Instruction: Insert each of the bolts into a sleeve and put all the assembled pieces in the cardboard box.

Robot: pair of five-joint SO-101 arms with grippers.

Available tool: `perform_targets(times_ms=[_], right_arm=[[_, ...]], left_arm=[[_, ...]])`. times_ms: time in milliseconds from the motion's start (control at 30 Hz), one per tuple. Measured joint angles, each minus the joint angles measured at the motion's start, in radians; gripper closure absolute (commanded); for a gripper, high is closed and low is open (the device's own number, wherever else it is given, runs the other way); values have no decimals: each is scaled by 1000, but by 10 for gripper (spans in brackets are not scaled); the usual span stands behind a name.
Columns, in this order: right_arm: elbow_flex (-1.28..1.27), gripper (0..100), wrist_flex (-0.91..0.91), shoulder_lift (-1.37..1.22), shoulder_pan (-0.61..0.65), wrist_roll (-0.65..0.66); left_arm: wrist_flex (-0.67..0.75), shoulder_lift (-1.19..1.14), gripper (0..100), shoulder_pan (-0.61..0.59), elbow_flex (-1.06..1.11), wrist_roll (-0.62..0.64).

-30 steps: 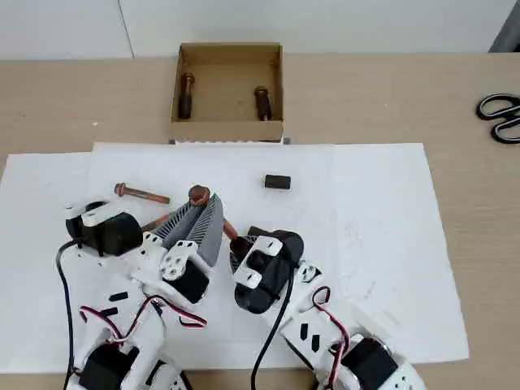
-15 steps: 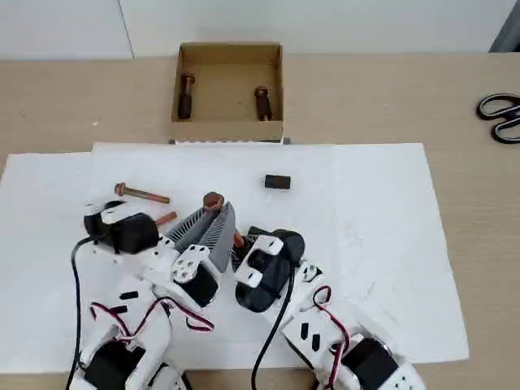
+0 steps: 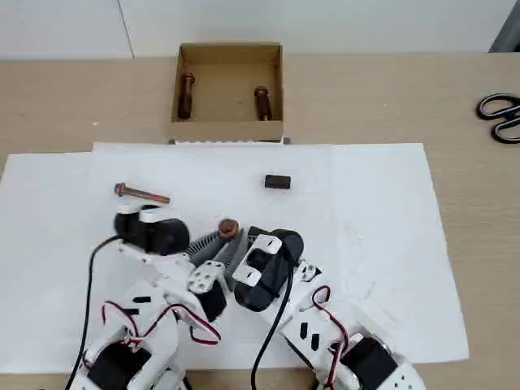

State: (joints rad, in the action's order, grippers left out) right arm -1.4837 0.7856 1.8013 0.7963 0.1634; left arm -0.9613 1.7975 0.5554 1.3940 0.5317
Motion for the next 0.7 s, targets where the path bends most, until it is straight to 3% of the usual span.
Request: perform_targets(times_ms=[367,567,700], right_arm=[[-11,996,2,-3,3,0],[-11,996,2,-3,0,-2],[-9,996,2,-3,-5,-2]], left_arm=[[-32,8,987,8,34,-84],[-32,8,814,3,34,-124],[-74,6,788,-6,49,-164]])
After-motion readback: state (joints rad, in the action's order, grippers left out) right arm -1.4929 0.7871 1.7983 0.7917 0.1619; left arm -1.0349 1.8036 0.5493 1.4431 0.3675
